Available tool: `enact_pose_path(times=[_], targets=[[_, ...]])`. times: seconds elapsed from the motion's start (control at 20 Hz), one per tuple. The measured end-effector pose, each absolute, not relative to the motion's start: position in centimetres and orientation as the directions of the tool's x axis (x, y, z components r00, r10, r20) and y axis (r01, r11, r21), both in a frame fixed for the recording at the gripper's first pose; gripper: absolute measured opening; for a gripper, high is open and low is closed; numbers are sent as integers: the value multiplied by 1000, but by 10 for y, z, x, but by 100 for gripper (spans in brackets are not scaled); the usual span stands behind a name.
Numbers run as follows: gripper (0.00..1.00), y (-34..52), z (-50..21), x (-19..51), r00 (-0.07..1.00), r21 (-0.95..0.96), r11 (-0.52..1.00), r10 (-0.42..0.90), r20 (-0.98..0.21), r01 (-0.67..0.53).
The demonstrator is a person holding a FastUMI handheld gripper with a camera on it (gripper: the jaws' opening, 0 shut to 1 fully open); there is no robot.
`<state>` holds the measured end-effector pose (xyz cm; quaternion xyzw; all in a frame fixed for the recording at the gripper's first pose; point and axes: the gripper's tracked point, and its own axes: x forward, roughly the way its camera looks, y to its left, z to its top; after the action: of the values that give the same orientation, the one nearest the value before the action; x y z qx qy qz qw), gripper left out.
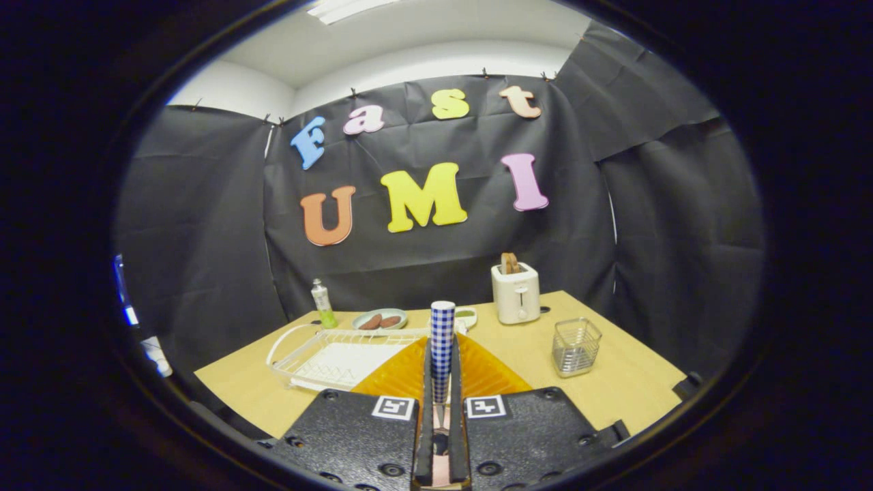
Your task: Take the plate from the dish rack, then take the spoon from the basket and place it into the plate.
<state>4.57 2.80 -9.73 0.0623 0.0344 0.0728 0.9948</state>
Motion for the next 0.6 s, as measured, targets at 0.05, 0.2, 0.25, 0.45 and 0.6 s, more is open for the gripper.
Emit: enact_pose_path(times=[0.05,0.2,0.25,0.45,0.6], targets=[[14,34,-106,47,987,135,982,145,-67,-135],[14,54,-136,51,982,143,981,148,-113,-131],[14,61,-144,51,981,137,982,148,-126,-131],[14,80,-162,51,979,107,984,156,-130,-143],[15,79,-174,52,978,82,988,143,-150,-132]])
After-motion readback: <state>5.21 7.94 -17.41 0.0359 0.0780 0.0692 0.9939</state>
